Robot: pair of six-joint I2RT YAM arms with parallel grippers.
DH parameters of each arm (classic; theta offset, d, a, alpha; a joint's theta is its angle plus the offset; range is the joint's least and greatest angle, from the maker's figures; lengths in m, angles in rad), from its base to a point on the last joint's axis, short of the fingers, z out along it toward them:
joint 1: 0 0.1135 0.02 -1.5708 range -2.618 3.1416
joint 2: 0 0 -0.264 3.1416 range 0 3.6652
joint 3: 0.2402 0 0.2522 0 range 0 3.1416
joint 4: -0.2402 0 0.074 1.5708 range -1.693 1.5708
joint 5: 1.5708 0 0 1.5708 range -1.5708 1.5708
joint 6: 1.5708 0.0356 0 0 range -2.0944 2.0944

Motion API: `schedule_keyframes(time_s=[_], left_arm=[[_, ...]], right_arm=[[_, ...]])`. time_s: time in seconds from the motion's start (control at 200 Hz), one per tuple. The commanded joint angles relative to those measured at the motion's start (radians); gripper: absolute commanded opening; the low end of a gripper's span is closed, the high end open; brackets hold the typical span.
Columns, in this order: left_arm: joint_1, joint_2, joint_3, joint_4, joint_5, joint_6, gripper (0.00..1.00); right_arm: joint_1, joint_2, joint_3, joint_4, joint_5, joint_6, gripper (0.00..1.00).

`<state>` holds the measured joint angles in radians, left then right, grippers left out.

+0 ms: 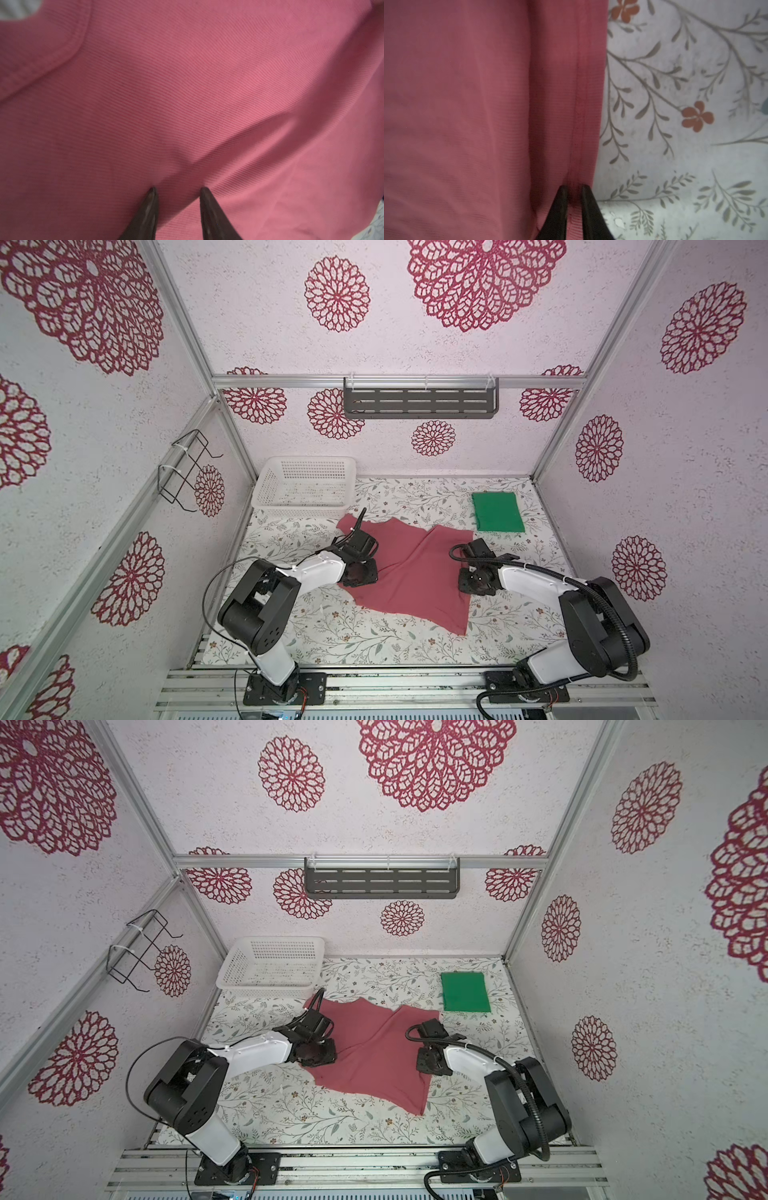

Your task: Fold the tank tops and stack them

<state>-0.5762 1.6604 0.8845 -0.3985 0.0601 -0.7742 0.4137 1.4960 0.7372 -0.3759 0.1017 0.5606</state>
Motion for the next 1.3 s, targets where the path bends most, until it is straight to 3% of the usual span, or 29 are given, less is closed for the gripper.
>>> schedule_keyframes(time_s=[0.0,0.16,0.275,0.505,0.696,0.771,0.851,0.951,1.146,1.296], left_arm=[[-0.041,-0.073,-0.019,-0.093,0.007,-0.04,0.39],[-0.055,-0.192,0.082,-0.183,-0.005,0.017,0.64],[-0.006,-0.309,0.065,-0.256,-0.021,0.022,0.68],[0.174,-0.505,-0.262,-0.11,0.026,-0.103,0.5],[0.182,-0.399,-0.277,-0.019,0.049,-0.107,0.45],[0.179,-0.343,-0.281,0.025,0.047,-0.122,0.33],[0.145,-0.316,-0.221,-0.05,-0.05,-0.097,0.13],[0.109,-0.309,-0.118,-0.15,-0.126,-0.055,0.0],[0.0,-0.224,0.129,-0.373,-0.268,0.028,0.0],[-0.142,-0.005,0.355,-0.487,-0.338,0.106,0.0]], right_arm=[[-0.064,0.03,-0.001,0.02,0.032,-0.052,0.16],[-0.12,0.005,0.073,-0.054,0.062,-0.123,0.16],[-0.12,-0.046,0.125,-0.132,0.041,-0.143,0.23],[-0.061,-0.094,0.128,-0.161,-0.022,-0.12,0.31],[-0.007,-0.082,0.134,-0.161,-0.019,-0.11,0.32],[0.0,-0.088,0.125,-0.147,-0.022,-0.102,0.32],[0.008,-0.095,0.12,-0.139,-0.029,-0.095,0.32],[0.017,-0.094,0.106,-0.109,-0.048,-0.086,0.32],[0.02,-0.068,0.095,-0.065,-0.06,-0.084,0.32],[0.021,-0.051,0.09,-0.052,-0.063,-0.089,0.32]])
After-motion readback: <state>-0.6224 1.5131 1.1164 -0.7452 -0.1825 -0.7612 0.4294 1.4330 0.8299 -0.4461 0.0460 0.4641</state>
